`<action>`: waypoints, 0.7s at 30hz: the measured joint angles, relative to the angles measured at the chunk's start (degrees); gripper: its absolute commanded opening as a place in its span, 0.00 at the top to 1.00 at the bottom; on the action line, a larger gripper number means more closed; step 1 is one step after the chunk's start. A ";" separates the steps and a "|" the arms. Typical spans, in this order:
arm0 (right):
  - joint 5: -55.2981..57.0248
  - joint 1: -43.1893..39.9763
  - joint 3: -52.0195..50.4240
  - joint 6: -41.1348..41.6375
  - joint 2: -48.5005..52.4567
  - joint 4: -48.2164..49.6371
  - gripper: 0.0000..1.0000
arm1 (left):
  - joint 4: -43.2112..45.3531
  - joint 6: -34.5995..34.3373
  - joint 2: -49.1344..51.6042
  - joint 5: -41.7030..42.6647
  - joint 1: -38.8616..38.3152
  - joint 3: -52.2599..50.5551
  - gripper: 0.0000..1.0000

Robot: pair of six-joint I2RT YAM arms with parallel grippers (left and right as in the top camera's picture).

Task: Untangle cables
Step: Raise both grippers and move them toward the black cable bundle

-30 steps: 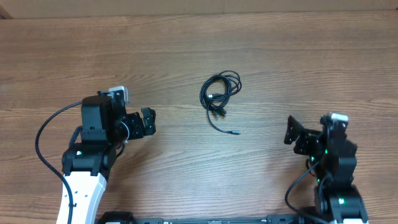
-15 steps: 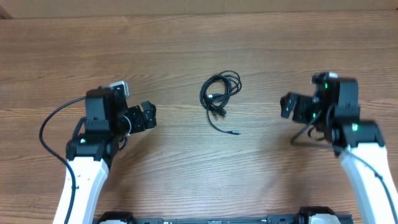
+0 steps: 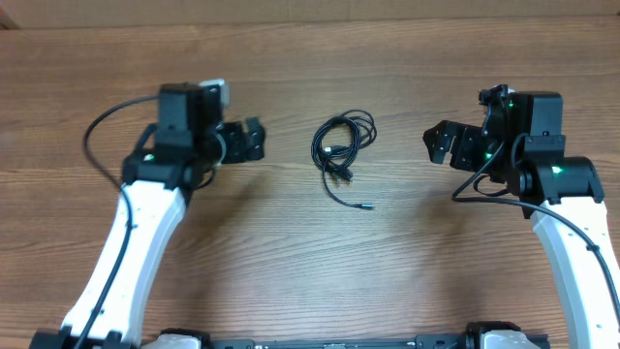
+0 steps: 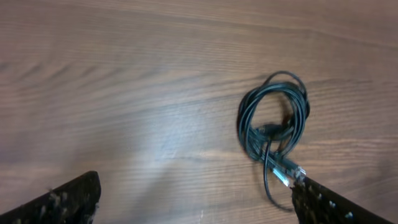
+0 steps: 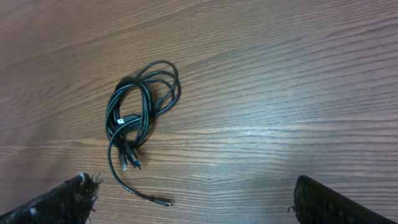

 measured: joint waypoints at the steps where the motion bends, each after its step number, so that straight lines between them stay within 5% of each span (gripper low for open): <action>1: -0.09 0.02 0.00 0.02 0.00 -0.02 0.00 | 1.25 0.72 1.22 0.00 -0.76 0.00 0.01; 6: -0.37 0.00 0.00 0.04 0.00 -0.17 0.00 | -0.94 4.35 9.16 0.00 -4.50 3.15 0.00; 14: -0.48 0.00 0.00 0.02 0.00 -0.17 0.00 | -10.34 8.11 21.55 0.00 -9.31 21.86 0.01; 21: -0.50 0.00 0.00 0.02 0.00 -0.20 0.00 | -8.26 12.24 27.96 0.00 -12.63 28.70 0.14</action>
